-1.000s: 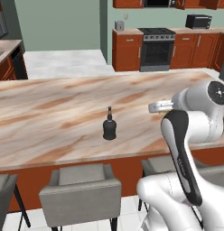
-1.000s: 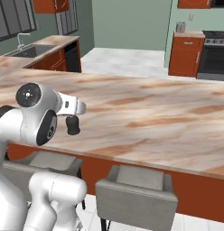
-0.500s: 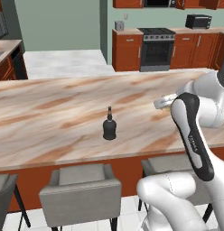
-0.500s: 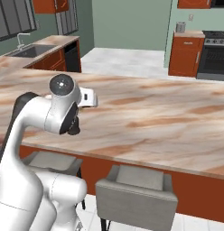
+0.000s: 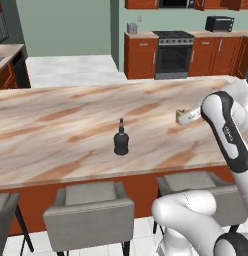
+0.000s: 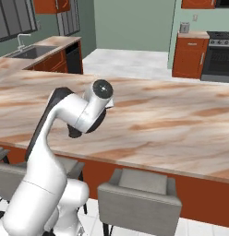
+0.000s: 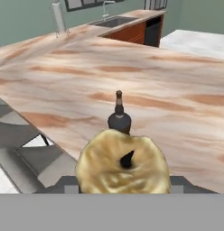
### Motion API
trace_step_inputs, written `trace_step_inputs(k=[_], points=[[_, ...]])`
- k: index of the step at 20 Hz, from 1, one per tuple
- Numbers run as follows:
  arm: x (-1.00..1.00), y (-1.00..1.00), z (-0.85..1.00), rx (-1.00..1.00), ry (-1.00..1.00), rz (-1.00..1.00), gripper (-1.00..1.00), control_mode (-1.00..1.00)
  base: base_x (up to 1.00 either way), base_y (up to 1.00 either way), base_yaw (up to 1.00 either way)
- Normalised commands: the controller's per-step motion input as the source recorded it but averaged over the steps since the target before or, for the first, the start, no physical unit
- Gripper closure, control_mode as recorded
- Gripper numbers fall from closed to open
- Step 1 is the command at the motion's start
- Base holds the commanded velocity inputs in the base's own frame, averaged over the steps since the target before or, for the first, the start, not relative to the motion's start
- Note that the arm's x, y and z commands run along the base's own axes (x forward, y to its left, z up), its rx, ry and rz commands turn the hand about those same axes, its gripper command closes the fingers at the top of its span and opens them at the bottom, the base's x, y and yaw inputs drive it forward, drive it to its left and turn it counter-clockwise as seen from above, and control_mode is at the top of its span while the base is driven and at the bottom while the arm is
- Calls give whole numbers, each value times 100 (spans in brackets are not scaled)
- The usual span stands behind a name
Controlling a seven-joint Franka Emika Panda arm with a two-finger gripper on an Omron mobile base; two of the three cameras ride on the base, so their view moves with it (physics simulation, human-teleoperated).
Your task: Get the candle and the liquor from the cabinet and move them to the dining counter.
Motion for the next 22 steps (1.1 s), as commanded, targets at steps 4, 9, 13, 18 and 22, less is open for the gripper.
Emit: trace_step_inputs(k=[4, 9, 13, 18, 22], points=[[30, -8, -50, -1, 1, 31, 100, -100, 0, 0, 0], [24, -2, -54, 0, 4, 29, 100, -100, 0, 0, 0], [33, 0, -36, 0, 0, 24, 100, -100, 0, 0, 0], [26, 13, -43, -2, 0, 16, 100, -100, 0, 0, 0], [18, 9, -41, -6, -2, 8, 100, -100, 0, 0, 0]])
